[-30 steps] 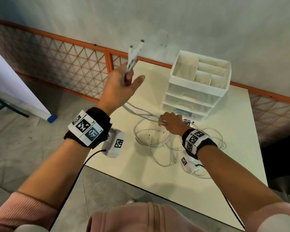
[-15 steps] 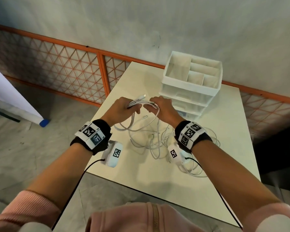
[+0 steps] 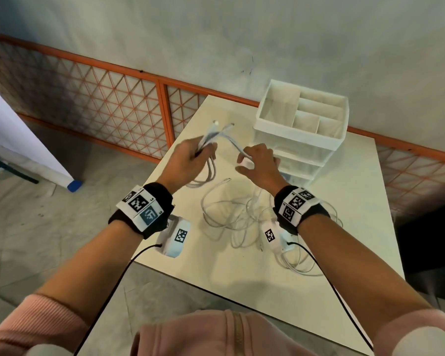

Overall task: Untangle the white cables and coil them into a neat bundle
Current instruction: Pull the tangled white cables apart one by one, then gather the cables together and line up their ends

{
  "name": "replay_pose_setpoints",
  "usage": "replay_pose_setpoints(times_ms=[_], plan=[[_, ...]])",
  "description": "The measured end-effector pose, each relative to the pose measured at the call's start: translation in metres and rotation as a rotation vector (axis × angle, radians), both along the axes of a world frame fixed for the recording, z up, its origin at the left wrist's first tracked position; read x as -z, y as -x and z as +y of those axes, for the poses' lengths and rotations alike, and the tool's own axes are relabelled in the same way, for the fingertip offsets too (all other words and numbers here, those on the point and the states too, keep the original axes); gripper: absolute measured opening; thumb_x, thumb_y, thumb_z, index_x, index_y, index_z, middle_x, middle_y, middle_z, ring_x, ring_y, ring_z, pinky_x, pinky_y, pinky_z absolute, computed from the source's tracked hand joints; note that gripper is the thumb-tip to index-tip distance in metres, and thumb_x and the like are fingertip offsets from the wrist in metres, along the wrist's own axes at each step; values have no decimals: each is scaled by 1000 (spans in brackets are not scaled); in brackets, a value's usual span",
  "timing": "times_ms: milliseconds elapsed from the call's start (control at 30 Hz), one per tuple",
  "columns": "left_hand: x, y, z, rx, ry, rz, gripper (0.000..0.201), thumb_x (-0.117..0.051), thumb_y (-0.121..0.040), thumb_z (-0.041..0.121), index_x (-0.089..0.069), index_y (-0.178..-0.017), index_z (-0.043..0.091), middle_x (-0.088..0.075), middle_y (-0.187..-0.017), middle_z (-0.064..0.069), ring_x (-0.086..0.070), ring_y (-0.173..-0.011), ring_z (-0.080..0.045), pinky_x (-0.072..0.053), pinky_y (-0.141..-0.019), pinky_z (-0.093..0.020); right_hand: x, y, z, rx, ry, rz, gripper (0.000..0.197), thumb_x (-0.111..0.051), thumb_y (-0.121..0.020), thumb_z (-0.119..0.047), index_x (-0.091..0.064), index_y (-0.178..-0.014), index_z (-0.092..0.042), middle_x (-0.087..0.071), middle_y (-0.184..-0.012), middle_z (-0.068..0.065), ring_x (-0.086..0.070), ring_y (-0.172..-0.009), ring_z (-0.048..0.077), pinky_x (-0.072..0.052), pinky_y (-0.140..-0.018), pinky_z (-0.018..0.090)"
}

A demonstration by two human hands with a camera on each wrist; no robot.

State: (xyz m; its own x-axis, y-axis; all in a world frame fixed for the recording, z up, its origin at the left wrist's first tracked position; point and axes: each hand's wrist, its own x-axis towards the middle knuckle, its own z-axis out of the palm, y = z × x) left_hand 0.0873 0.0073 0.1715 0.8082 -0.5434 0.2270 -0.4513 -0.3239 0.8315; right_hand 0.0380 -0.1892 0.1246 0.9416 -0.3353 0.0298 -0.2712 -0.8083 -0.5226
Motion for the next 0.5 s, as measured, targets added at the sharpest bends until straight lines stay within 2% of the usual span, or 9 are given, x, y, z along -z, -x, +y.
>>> replay_pose_setpoints(times_ms=[67, 100, 133, 167, 233, 300, 400, 467, 500], plan=[[-17, -1, 0, -46, 130, -36, 29, -48, -98, 24, -57, -74, 12, -36, -40, 10, -31, -38, -5, -25, -46, -17, 11, 5, -7, 25, -36, 88, 56, -71, -79, -35, -48, -130, -34, -29, -147, 7, -25, -136, 33, -21, -108, 44], [-24, -1, -1, -55, 177, -56, 30, -47, -99, 26, -56, -74, 13, -32, -40, 10, -29, -39, -5, -24, -46, -18, 17, 6, -10, 48, -104, 101, 73, -73, -77, -37, -35, -140, -35, -19, -154, 9, -17, -142, 33, -18, -112, 47], [-32, -1, -3, -56, 206, -80, 31, -46, -99, 27, -55, -73, 13, -30, -41, 9, -29, -41, -6, -24, -48, -19, 19, 6, -11, 54, -196, 90, 84, -74, -77, -38, -25, -145, -33, -18, -156, 10, -16, -143, 31, -19, -114, 47], [-38, 0, -5, -53, 224, -95, 32, -46, -99, 28, -55, -73, 12, -29, -41, 9, -29, -41, -6, -24, -48, -18, 22, 6, -11, 52, -295, 73, 84, -73, -78, -37, -23, -146, -28, -30, -152, 9, -25, -141, 28, -25, -113, 43], [-48, 3, -9, -40, 259, -130, 32, -45, -99, 29, -55, -74, 12, -30, -45, 10, -30, -45, -6, -26, -51, -20, 27, 3, -11, 14, -384, 105, 54, -63, -88, -31, -41, -136, -20, -59, -121, 7, -50, -122, 25, -37, -98, 28], [-54, 5, -12, -46, 296, -160, 30, -44, -98, 29, -54, -74, 15, -35, -54, 5, -34, -51, -7, -30, -54, -24, 31, 1, -7, -34, -271, 209, 27, -50, -95, -28, -60, -116, -15, -61, -112, 9, -53, -113, 26, -36, -93, 29], [-48, 2, -11, -70, 341, -163, 28, -44, -98, 27, -53, -75, 14, -36, -49, 13, -33, -48, -3, -27, -52, -18, 35, -4, -4, -85, -108, 307, 29, -46, -97, -32, -68, -104, -15, -52, -116, 14, -45, -114, 30, -35, -99, 38], [-40, 0, -8, -89, 340, -171, 27, -43, -98, 26, -52, -76, 12, -40, -47, 17, -36, -48, -2, -27, -53, -16, 30, -10, -1, -77, -179, 204, 27, -46, -97, -20, -68, -98, -4, -59, -112, 20, -56, -102, 32, -40, -85, 29], [-37, 0, -7, -102, 332, -181, 27, -43, -98, 25, -52, -76, 12, -42, -48, 18, -39, -48, -1, -28, -54, -16, 24, -14, 1, -43, -233, 112, 25, -46, -96, -16, -67, -94, -2, -63, -106, 21, -61, -88, 29, -41, -76, 26]])
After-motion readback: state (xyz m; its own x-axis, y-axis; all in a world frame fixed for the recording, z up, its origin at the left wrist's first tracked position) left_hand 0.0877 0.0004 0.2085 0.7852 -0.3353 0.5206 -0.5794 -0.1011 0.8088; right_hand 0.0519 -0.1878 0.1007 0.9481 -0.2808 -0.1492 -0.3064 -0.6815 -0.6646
